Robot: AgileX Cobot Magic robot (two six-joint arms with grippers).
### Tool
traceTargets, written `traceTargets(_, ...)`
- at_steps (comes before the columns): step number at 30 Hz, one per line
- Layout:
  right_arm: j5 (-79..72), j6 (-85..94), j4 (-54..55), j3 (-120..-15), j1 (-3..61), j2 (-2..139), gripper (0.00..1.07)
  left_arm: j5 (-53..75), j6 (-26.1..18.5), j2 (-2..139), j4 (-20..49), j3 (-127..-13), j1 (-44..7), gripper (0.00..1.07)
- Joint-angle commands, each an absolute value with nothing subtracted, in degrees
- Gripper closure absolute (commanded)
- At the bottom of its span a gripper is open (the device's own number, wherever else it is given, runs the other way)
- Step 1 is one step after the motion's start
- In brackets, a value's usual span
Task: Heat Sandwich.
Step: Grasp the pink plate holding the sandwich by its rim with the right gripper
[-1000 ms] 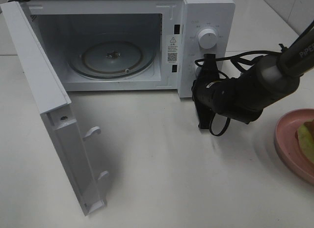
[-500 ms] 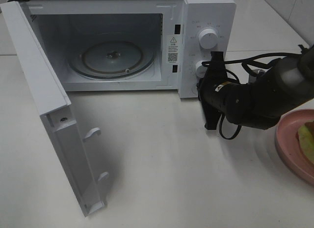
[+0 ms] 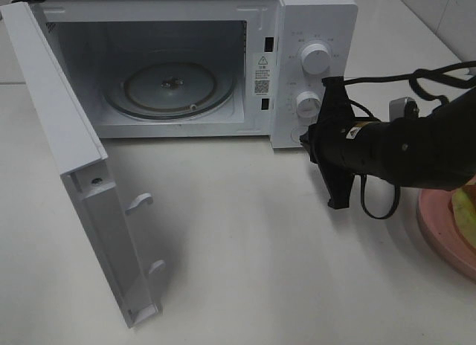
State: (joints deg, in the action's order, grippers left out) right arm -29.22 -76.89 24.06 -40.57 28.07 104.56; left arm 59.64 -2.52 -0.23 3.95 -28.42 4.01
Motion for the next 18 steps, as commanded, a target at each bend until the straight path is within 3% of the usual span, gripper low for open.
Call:
traceTargets(1, -25.6, -73.6, 22.7, -40.3, 27.9, 102.6, 1.07, 59.4, -2.5, -1.7, 4.5, -28.2, 3.9, 0.1)
traceTargets(10, -8.6, -46.4, 15.4, -40.3, 27.9, 94.8, 1.07, 59.4, -2.5, -1.7, 4.5, -28.2, 3.9, 0.1)
traceTargets(18, 0.7, -25.8, 15.4, -40.3, 27.9, 90.9, 1.05, 59.4, -2.5, -1.7, 4.5, -28.2, 3.9, 0.1)
